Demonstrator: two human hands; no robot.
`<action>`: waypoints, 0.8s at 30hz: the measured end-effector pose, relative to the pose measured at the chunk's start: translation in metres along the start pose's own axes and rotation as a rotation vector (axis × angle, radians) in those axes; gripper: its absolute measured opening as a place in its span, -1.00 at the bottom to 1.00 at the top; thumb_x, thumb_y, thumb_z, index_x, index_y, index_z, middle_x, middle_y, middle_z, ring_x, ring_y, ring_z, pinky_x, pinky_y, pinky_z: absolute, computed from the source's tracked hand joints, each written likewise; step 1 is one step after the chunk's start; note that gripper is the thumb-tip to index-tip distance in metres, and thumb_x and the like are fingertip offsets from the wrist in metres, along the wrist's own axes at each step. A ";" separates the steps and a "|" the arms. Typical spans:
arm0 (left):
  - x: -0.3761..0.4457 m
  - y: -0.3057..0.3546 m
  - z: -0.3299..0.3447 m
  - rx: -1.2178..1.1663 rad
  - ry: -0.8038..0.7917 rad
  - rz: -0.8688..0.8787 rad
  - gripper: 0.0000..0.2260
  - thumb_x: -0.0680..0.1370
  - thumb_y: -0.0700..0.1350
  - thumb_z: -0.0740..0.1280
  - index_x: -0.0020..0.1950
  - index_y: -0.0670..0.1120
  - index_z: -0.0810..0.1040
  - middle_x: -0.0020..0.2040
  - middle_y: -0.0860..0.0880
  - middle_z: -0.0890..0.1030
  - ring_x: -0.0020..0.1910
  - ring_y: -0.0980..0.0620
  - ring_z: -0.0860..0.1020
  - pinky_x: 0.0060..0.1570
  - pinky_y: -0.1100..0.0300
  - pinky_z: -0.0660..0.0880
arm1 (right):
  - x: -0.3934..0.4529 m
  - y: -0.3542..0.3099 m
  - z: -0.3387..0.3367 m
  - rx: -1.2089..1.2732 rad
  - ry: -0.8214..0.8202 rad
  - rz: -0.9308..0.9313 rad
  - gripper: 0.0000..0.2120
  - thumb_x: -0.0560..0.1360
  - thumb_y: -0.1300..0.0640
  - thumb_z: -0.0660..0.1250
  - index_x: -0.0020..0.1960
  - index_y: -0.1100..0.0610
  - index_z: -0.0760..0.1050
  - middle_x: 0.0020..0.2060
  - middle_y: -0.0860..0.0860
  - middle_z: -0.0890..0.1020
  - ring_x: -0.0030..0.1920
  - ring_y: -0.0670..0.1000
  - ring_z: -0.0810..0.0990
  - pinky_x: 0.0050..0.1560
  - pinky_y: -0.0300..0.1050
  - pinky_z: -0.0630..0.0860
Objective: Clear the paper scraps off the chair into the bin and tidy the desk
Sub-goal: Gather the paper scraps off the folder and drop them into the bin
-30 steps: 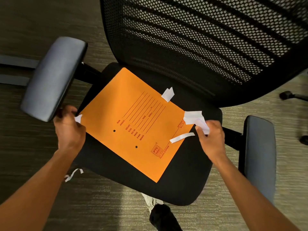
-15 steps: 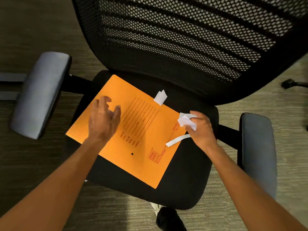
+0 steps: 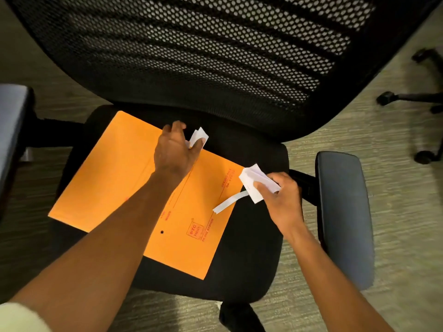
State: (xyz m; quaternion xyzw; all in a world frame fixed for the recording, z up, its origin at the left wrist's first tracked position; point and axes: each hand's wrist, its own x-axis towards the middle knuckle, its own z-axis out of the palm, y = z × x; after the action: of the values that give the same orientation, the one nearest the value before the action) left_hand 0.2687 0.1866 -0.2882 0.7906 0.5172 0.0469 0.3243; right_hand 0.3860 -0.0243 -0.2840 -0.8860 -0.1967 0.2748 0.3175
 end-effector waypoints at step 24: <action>-0.038 -0.062 -0.012 -0.070 0.091 0.063 -0.78 0.57 -0.07 0.33 0.13 -0.17 0.53 0.05 -0.16 0.63 -0.03 -0.12 0.59 -0.14 0.03 0.57 | -0.024 0.005 0.017 -0.265 -0.508 -0.051 -0.50 0.47 0.19 0.41 0.29 -0.18 0.34 0.10 -0.03 0.53 0.08 0.00 0.54 -0.02 -0.14 0.51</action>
State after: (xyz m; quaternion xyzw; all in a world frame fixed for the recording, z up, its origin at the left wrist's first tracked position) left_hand 0.1976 0.1759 -0.3040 0.7917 0.5045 0.1108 0.3263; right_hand 0.3577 -0.0324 -0.2896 -0.8174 -0.3262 0.4517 0.1462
